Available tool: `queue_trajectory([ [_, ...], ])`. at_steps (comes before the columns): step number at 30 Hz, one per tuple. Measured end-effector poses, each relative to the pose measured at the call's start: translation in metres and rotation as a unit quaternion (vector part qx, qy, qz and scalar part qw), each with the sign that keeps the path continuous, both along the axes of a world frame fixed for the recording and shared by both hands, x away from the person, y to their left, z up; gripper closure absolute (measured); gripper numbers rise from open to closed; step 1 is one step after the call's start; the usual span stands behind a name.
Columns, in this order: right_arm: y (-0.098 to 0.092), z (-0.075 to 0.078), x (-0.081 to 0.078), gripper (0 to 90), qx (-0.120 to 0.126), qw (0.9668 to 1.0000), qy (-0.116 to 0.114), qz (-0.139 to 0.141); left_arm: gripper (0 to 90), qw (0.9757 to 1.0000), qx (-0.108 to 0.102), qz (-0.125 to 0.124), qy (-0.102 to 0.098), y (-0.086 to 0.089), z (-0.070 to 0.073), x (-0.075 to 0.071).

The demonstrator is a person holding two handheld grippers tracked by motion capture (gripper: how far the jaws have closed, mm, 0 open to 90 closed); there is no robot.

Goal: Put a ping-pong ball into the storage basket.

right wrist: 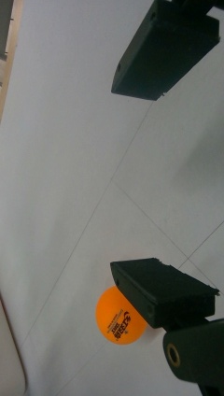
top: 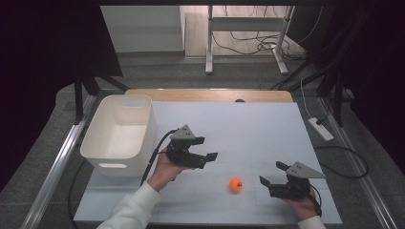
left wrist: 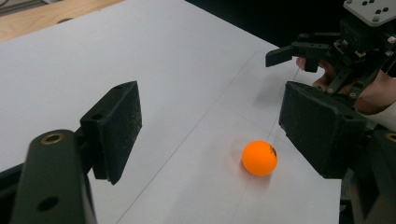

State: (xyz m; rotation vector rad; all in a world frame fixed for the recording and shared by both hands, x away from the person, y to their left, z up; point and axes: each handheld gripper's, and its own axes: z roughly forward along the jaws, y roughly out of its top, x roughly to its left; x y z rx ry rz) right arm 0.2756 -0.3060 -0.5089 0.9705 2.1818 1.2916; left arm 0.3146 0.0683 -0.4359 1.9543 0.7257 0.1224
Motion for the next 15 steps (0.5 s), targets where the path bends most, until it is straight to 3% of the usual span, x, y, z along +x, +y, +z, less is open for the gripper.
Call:
queue_trajectory([
  [15,-0.001,-0.001,0.001,12.8,-0.002,1.0000,0.002,0.001,22.3,0.9995,0.020,-0.024,0.005,-0.019,-0.013,0.004],
])
